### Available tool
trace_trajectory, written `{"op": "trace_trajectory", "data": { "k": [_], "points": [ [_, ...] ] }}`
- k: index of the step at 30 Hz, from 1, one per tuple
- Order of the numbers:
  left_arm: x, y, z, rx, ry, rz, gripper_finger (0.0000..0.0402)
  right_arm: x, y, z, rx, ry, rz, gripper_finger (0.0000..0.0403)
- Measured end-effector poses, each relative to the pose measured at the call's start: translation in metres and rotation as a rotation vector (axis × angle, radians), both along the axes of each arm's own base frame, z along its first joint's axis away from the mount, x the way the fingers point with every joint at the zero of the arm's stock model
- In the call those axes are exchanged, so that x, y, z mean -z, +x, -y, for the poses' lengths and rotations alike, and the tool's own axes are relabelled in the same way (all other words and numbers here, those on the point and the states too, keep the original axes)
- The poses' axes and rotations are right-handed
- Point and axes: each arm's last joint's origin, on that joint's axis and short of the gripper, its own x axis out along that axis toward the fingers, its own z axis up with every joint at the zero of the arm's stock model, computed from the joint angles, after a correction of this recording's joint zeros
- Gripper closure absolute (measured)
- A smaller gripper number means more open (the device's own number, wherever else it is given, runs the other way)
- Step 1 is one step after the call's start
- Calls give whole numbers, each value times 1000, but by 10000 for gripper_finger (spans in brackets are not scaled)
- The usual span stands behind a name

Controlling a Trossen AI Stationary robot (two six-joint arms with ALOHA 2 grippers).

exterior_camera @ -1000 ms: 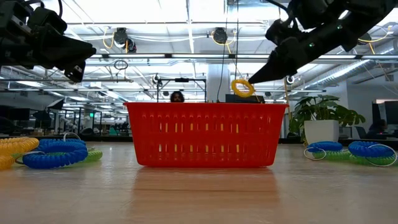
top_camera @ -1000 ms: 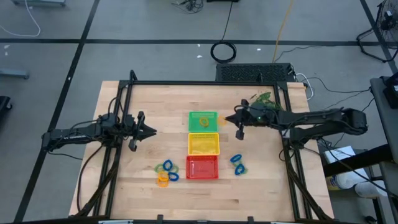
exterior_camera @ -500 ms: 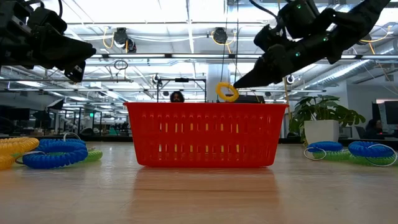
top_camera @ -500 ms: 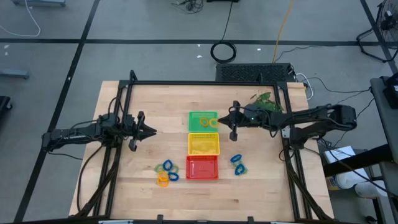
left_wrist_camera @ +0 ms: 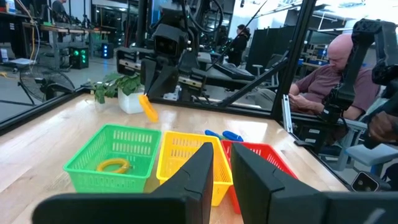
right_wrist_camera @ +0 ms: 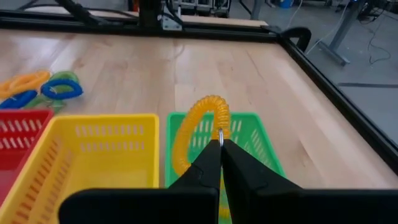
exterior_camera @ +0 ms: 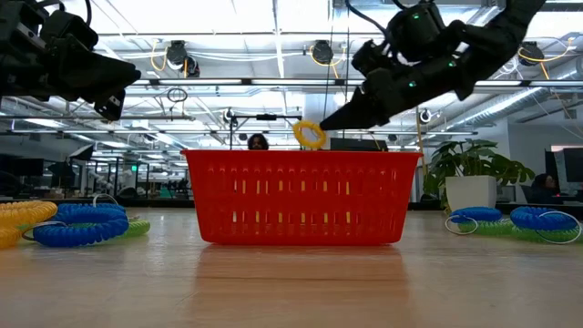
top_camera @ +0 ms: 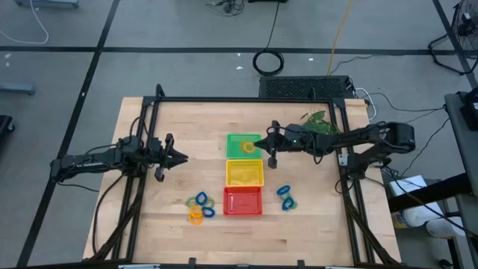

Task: Sort spring keychains into baskets
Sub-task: Put the yellow spring keychain into the green basket

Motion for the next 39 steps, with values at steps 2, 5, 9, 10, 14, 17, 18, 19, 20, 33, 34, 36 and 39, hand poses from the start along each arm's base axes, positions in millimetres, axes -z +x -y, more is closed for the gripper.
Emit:
{"op": "trace_trajectory", "data": {
  "k": [2,5,9,10,14,17,18,19,20,33,34,36,39],
  "points": [
    [0,0,0,0,0,1,341,1,6,1,-2,-4,-6,403],
    [0,0,0,0,0,1,341,6,11,3,-1,-17,-28,403],
    [0,0,0,0,0,0,341,16,13,9,18,-13,-65,403],
    [0,0,0,0,0,0,341,17,13,10,23,-10,-75,403],
    [0,0,0,0,0,0,341,20,11,13,35,1,-104,403],
    [0,0,0,0,0,0,341,22,10,12,33,4,-133,403],
    [0,0,0,0,0,0,341,22,10,12,33,4,-134,403],
    [0,0,0,0,0,1,341,23,10,12,32,4,-137,403],
    [0,0,0,0,0,0,341,23,10,12,32,5,-144,403],
    [0,0,0,0,0,0,341,26,8,12,32,12,-178,403],
    [0,0,0,0,0,0,341,26,8,12,31,11,-176,403],
    [0,0,0,0,0,0,341,26,8,12,32,11,-174,403],
    [0,0,0,0,0,1,341,26,8,12,32,11,-174,403]
  ]
}}
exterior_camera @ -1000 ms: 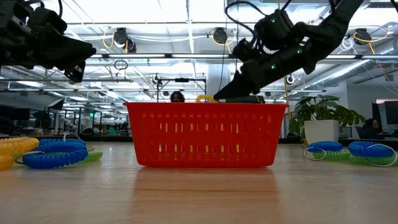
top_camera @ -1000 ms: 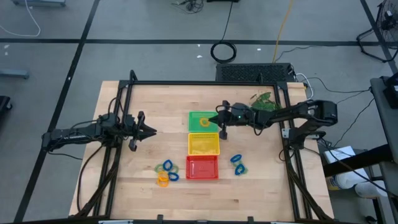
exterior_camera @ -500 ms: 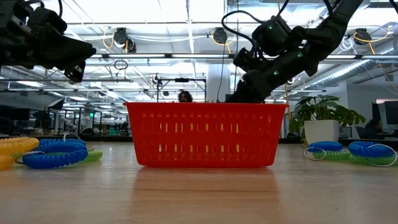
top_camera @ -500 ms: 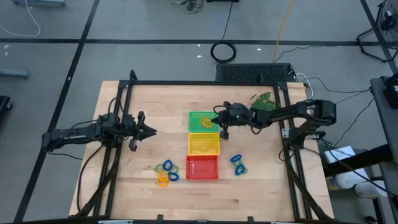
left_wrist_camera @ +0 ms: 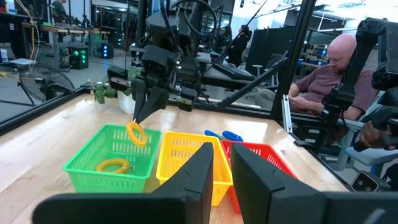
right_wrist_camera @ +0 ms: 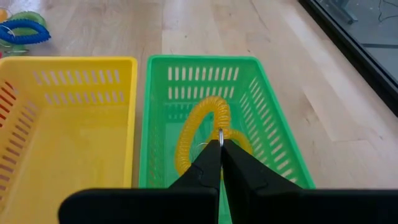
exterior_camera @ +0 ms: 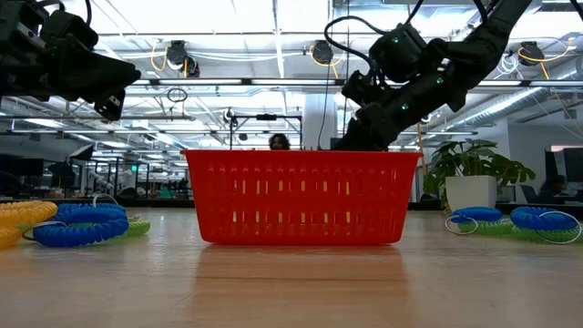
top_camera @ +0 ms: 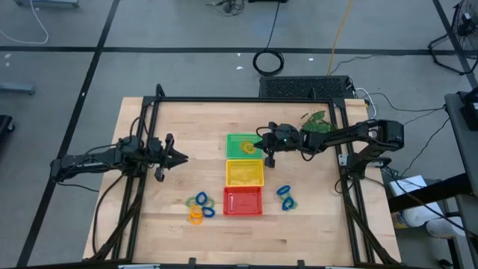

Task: Sort spring keychains into baskets
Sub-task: Put the yellow spring keychain into the green basket

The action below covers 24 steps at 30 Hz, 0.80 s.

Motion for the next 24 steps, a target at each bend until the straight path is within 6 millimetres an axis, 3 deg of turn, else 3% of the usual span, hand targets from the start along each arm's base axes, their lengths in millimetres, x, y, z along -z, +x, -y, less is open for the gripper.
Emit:
{"op": "trace_trajectory", "data": {
  "k": [17,24],
  "points": [
    [0,0,0,0,0,0,341,0,0,0,8,3,1,402],
    [0,0,0,0,0,0,341,0,0,0,10,3,2,360]
  ]
}}
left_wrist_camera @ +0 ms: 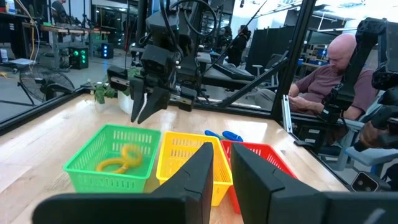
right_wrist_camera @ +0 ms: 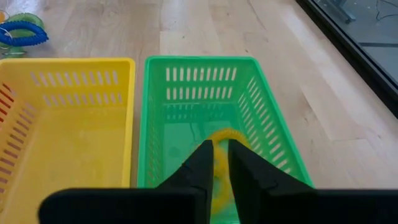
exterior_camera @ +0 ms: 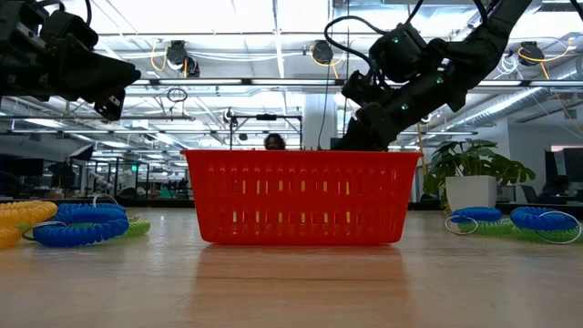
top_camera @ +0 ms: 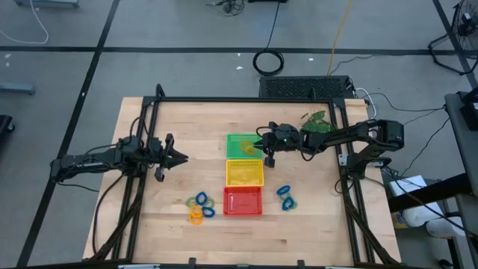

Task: Sort spring keychains into baskets
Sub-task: Put the yellow spring keychain into the green basket, then put the blue spring keychain into the yellow basket

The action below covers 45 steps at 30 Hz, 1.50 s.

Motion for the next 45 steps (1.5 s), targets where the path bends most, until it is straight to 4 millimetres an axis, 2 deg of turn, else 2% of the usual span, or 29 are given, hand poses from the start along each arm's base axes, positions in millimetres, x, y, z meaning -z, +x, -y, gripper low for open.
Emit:
{"op": "trace_trajectory", "data": {
  "k": [9,14,19,25,32,37,40,45],
  "points": [
    [0,0,0,0,0,0,341,0,0,0,9,15,4,302],
    [0,0,0,0,0,0,341,-2,1,-3,7,34,18,291],
    [0,0,0,0,0,0,341,-20,-3,-19,-49,27,61,294],
    [0,0,0,0,0,0,341,-53,-18,-35,-88,34,133,298],
    [0,0,0,0,0,0,341,-77,-42,-48,-124,47,129,298],
    [0,0,0,0,0,0,341,-83,-59,-54,-120,98,74,302],
    [0,0,0,0,0,0,341,-80,-68,-61,-122,157,-4,302],
    [0,0,0,0,0,0,341,-76,-74,-96,-319,201,-73,292]
  ]
}}
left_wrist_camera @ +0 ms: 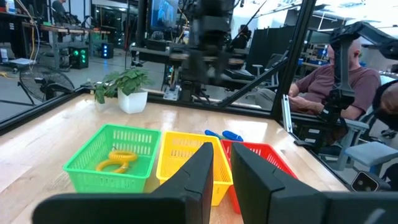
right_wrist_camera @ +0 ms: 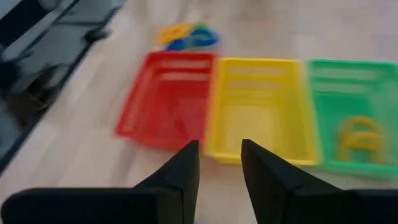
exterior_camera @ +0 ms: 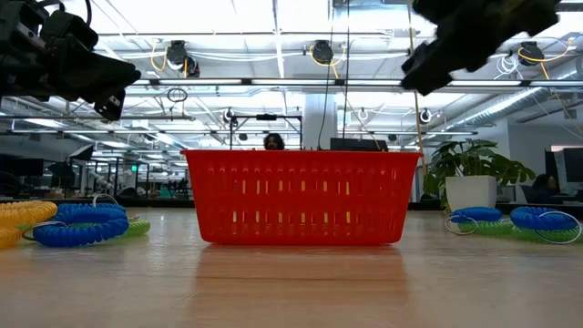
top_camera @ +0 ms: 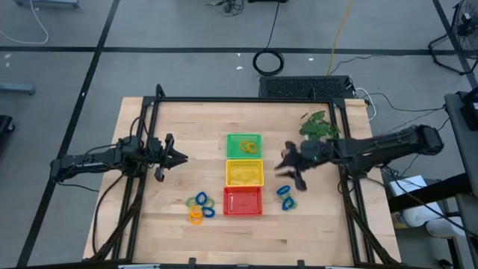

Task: Sort spring keychains into baskets
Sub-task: Put the blue spring keychain into the yellow basket

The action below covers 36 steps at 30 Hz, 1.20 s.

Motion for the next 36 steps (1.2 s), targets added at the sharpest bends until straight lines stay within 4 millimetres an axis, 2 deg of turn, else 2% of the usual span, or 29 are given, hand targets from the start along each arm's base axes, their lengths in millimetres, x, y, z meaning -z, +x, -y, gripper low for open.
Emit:
{"op": "trace_trajectory", "data": {
  "k": [5,9,13,20,29,36],
  "points": [
    [0,0,0,0,0,0,341,13,-3,-30,-47,-59,-94,266],
    [0,0,0,0,0,0,341,34,-7,-40,-5,-135,-255,243],
    [0,0,0,0,0,0,341,50,-7,-41,40,-234,-365,228],
    [0,0,0,0,0,0,341,70,-1,-43,30,-267,-457,230],
    [0,0,0,0,0,1,341,82,1,-44,64,-246,-505,233],
    [0,0,0,0,0,0,341,95,-6,-43,30,-206,-518,234]
  ]
}}
